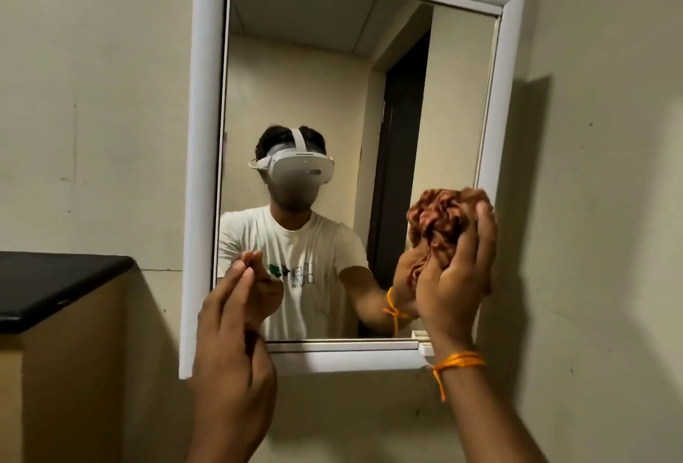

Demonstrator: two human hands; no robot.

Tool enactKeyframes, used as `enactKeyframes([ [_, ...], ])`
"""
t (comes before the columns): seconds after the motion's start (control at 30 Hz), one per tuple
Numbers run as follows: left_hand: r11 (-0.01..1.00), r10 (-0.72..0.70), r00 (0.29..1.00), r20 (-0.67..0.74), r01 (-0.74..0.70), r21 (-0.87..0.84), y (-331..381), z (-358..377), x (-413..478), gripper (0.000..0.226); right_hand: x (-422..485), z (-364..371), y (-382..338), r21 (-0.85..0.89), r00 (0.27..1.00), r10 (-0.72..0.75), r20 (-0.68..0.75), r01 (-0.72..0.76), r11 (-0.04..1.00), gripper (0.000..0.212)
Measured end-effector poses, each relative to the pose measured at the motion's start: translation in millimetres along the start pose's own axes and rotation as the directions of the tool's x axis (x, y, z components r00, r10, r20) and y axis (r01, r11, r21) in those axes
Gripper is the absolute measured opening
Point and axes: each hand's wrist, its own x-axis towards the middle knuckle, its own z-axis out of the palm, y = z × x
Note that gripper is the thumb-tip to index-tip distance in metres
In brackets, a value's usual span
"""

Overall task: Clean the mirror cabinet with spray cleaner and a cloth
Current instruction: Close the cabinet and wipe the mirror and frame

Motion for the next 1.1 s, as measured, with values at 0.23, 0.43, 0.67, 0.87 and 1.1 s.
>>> enactKeyframes([
  [0.23, 1.0, 0.015, 1.0, 0.015, -0.015, 0.003, -1.2, 7.1, -6.2, 0.069, -55.5, 10.9, -20.2, 0.05, 0.987, 0.163, 0.0, -0.163, 0.985, 0.046],
  [0.43, 0.998, 0.043, 0.996, -0.081, -0.048, -0.05, -1.4, 4.8, 4.2, 0.064, -66.3, 38.3, -82.4, 0.112, 0.941, -0.188, 0.283, 0.162, 0.98, 0.06],
  [0.67, 0.994, -0.104, 0.953, -0.283, 0.091, -0.06, -24.7, -10.9, -2.2, 0.047, -133.2, 47.4, -121.8, 0.285, 0.567, -0.63, 0.531, 0.581, 0.763, 0.052],
  [0.87, 0.997, -0.075, 0.975, -0.21, 0.072, -0.024, -28.7, -10.8, -18.3, 0.047, -126.9, 23.7, -82.9, 0.22, 0.647, -0.562, 0.516, 0.534, 0.817, 0.053],
  [1.1, 0.997, -0.052, 0.99, -0.131, 0.044, -0.058, -13.6, 10.8, -21.6, 0.042, -77.5, -27.1, 2.4, -0.162, 0.839, -0.273, 0.471, 0.386, 0.908, 0.074],
])
